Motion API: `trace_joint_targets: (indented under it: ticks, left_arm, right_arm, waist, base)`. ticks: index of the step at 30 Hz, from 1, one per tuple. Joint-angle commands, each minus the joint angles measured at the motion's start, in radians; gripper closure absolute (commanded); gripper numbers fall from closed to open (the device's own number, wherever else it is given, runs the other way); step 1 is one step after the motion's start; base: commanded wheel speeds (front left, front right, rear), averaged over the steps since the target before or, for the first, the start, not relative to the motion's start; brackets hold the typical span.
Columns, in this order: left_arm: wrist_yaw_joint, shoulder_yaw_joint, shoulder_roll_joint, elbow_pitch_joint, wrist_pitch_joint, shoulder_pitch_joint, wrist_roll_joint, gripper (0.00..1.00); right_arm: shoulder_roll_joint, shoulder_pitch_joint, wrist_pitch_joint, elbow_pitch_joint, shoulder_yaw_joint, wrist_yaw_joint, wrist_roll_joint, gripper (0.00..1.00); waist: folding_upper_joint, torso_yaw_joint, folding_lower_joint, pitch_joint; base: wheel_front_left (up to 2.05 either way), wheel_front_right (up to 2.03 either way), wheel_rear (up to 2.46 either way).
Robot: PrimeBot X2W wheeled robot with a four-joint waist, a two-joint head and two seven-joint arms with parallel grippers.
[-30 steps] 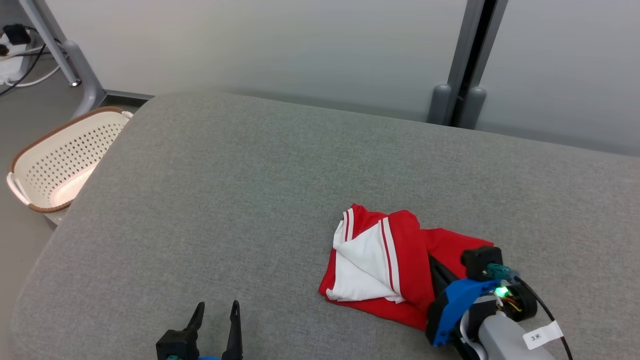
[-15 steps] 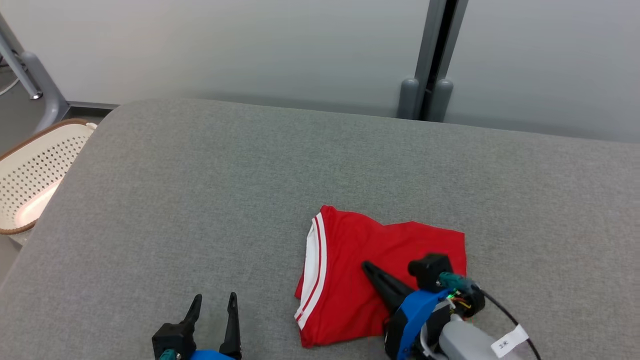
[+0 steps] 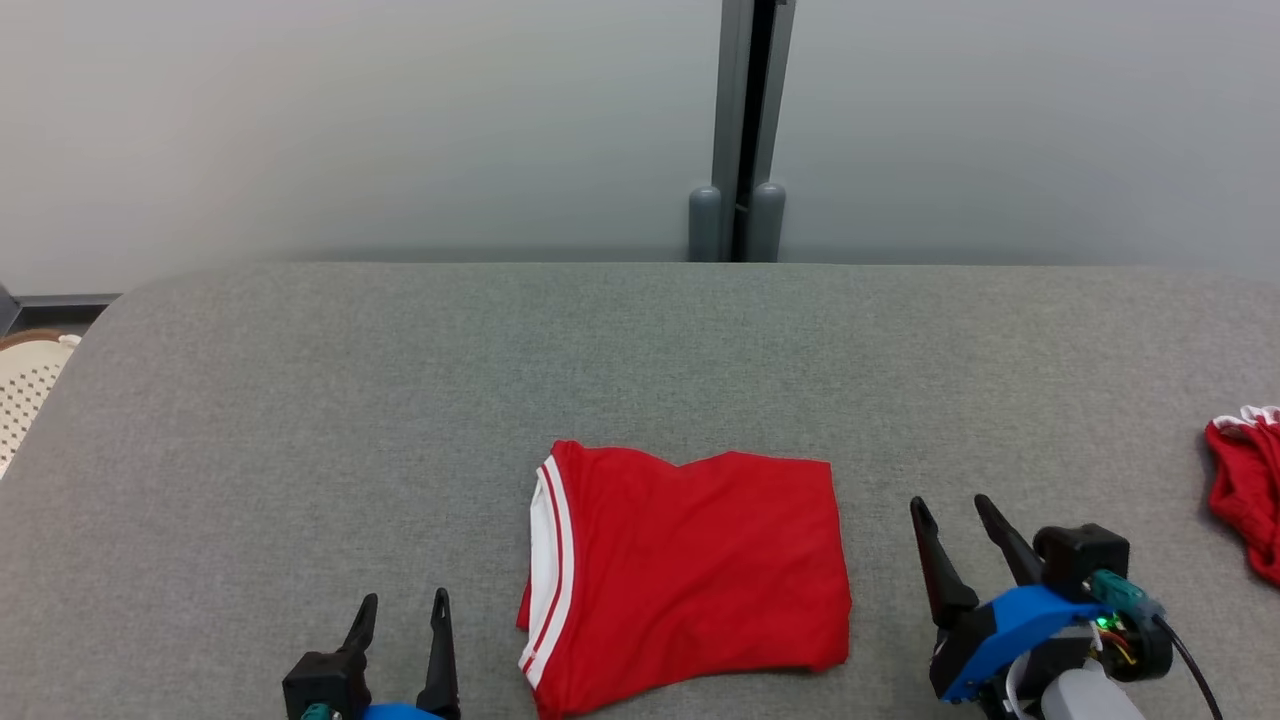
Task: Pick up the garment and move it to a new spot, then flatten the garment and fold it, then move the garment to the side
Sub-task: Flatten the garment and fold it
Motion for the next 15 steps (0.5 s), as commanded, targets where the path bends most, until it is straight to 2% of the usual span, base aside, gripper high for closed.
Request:
trace_joint_targets:
  ticks: [1, 4, 7, 15]
  left_arm:
    - [-0.005, 0.009, 0.0, 0.001, -0.004, 0.009, 0.008, 0.0]
    - [-0.004, 0.026, 0.0, 0.001, -0.004, 0.015, 0.011, 0.0]
    - [-0.002, 0.04, 0.0, -0.006, -0.004, 0.029, 0.011, 0.0]
    - [0.007, 0.036, 0.0, -0.025, -0.004, 0.049, 0.008, 0.0]
  right_arm:
    - [0.006, 0.025, -0.004, -0.011, -0.023, 0.0, -0.016, 0.0]
    - [0.016, 0.064, -0.004, -0.029, -0.093, 0.0, -0.059, 0.0]
    - [0.022, 0.095, -0.004, -0.033, -0.122, 0.0, -0.094, 0.0]
    - [0.022, 0.128, -0.004, -0.025, -0.096, 0.0, -0.07, 0.0]
  waist:
    - [0.0, -0.016, 0.0, -0.011]
    - [0.0, -0.035, 0.0, -0.018]
    - [0.0, -0.05, 0.0, -0.022]
    - [0.0, -0.055, 0.0, -0.026]
  base:
    - [0.0, 0.0, 0.0]
    - [0.0, 0.0, 0.0]
    - [0.0, 0.0, 0.0]
    - [0.0, 0.0, 0.0]
